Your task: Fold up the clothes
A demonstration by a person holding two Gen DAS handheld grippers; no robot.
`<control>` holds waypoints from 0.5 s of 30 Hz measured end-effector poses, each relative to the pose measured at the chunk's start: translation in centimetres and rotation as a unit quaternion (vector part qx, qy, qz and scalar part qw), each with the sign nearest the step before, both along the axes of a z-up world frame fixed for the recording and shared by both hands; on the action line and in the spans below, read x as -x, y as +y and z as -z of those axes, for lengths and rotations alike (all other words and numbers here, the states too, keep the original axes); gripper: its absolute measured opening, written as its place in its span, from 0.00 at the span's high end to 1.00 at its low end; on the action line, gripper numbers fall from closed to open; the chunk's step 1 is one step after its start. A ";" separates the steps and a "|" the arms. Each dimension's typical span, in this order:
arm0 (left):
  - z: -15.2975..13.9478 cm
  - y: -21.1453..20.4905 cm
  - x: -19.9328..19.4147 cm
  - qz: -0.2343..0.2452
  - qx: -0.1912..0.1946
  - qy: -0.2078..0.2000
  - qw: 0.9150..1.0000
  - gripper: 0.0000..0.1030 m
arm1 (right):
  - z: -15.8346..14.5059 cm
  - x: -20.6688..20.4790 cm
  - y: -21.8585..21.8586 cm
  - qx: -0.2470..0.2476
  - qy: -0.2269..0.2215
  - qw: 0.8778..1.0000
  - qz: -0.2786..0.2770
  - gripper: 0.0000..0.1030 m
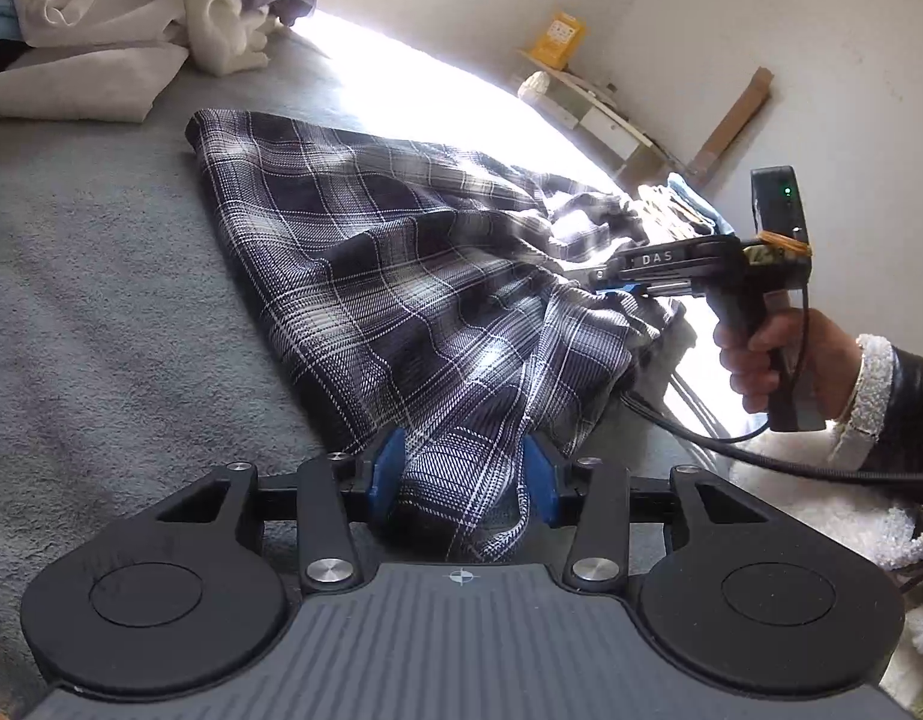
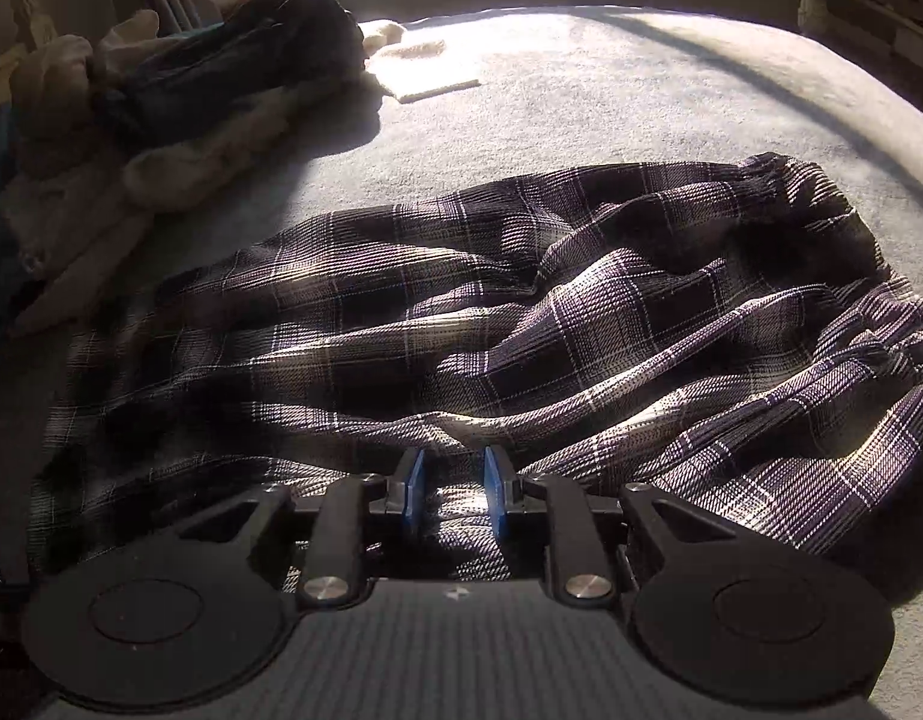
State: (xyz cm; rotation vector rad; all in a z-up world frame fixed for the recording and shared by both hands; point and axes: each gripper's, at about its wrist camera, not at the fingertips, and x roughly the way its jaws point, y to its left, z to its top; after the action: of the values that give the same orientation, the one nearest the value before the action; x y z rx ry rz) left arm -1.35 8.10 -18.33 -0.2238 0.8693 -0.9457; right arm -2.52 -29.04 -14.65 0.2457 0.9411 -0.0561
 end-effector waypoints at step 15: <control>-0.3 -0.1 0.3 -0.007 -0.013 -0.002 1.000 0.55 | 0.5 1.6 -6.0 0.045 0.029 0.997 0.062 0.79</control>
State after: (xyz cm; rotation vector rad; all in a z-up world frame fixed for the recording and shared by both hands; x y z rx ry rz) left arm -1.68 7.98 -18.04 -0.2063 0.8751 -0.9206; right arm -4.15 -35.05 -15.14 0.2197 0.9786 -0.2211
